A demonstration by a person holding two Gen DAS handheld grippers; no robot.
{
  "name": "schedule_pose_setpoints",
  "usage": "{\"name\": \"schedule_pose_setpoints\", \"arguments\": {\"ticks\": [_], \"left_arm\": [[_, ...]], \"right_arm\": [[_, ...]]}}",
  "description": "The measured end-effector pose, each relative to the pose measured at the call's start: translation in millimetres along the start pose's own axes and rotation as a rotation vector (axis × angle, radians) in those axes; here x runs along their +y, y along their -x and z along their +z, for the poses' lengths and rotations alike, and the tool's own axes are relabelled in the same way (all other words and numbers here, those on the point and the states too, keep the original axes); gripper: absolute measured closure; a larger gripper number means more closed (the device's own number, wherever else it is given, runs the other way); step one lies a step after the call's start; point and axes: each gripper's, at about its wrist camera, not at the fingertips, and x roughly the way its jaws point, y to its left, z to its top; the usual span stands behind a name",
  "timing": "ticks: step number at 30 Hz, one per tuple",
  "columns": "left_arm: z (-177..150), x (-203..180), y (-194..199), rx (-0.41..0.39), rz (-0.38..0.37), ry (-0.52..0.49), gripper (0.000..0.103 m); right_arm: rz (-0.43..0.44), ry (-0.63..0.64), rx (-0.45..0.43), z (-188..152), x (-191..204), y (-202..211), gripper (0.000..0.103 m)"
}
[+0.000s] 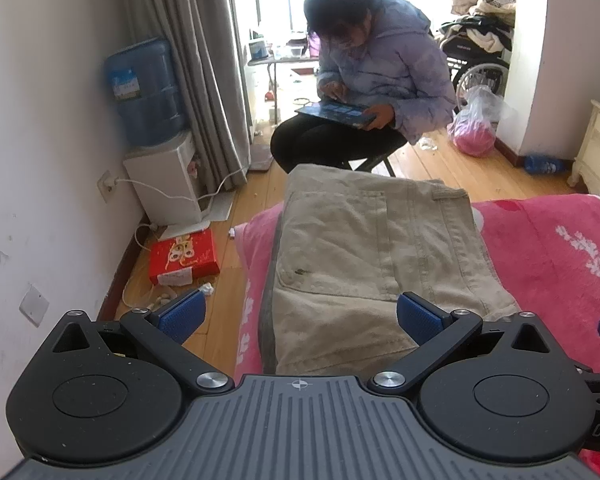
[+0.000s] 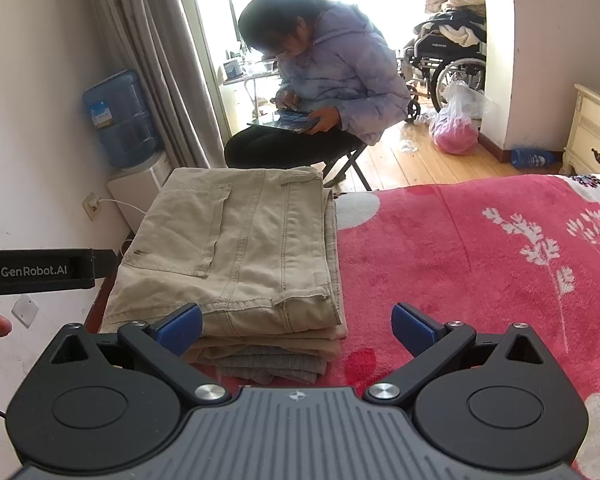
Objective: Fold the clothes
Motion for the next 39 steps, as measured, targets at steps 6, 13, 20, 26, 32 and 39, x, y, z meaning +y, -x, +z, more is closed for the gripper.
{"name": "schedule_pose_setpoints", "arguments": {"ticks": [6, 13, 20, 26, 32, 39], "left_arm": [[-1.3, 2.3, -2.6, 0.016, -0.003, 0.013, 0.0], [-1.2, 0.4, -7.8, 0.019, -0.016, 0.015, 0.0], [6.4, -9.8, -14.2, 0.023, -0.02, 0.001, 0.0], [2.7, -11.0, -26.4, 0.064, -0.046, 0.01, 0.0], [-3.0, -9.6, -40.5, 0.118, -0.073, 0.036, 0.0], [-9.7, -2.4, -48.7, 0.15, -0.049, 0.061, 0.0]], "right_arm": [[-0.004, -0.004, 0.005, -1.0, -0.1, -0.9, 0.0], [-0.019, -0.012, 0.015, -0.6, -5.3, -6.0, 0.0], [-0.017, 0.011, 0.006, 5.9, -5.3, -8.5, 0.0], [-0.023, -0.015, 0.06, 7.5, -4.6, -25.7, 0.0], [-0.028, -0.015, 0.107, 5.0, 0.0, -36.7, 0.0], [-0.03, -0.016, 0.14, 1.8, 4.9, -44.5, 0.0]]}}
